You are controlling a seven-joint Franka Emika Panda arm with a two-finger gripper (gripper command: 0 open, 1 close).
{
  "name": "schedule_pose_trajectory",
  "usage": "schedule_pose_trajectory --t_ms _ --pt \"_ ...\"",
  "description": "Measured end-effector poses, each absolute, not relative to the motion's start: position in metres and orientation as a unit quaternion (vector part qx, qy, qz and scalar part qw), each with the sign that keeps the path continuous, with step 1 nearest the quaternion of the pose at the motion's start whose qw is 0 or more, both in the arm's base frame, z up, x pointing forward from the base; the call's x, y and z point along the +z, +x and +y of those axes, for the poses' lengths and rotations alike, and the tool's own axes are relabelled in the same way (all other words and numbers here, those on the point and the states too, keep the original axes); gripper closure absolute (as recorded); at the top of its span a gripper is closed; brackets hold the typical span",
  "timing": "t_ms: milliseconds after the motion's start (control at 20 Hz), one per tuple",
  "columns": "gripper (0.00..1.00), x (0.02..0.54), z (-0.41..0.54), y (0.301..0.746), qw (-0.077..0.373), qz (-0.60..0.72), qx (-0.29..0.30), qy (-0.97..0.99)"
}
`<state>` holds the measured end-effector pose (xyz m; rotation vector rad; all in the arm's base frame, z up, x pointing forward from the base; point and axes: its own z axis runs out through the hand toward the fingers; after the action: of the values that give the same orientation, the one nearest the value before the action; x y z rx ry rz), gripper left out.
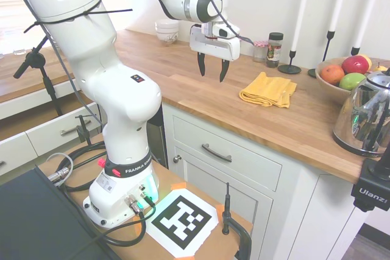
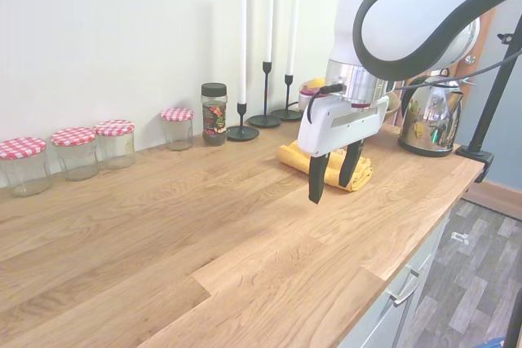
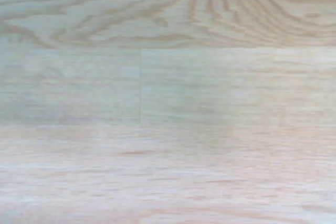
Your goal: Wipe the counter
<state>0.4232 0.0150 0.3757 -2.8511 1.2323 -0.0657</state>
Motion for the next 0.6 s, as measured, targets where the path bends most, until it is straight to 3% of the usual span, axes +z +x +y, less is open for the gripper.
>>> schedule_pose_trajectory --t_ms 600 --pt "0.0 0.375 -0.033 0.452 0.02 0.439 -0.044 -0.897"
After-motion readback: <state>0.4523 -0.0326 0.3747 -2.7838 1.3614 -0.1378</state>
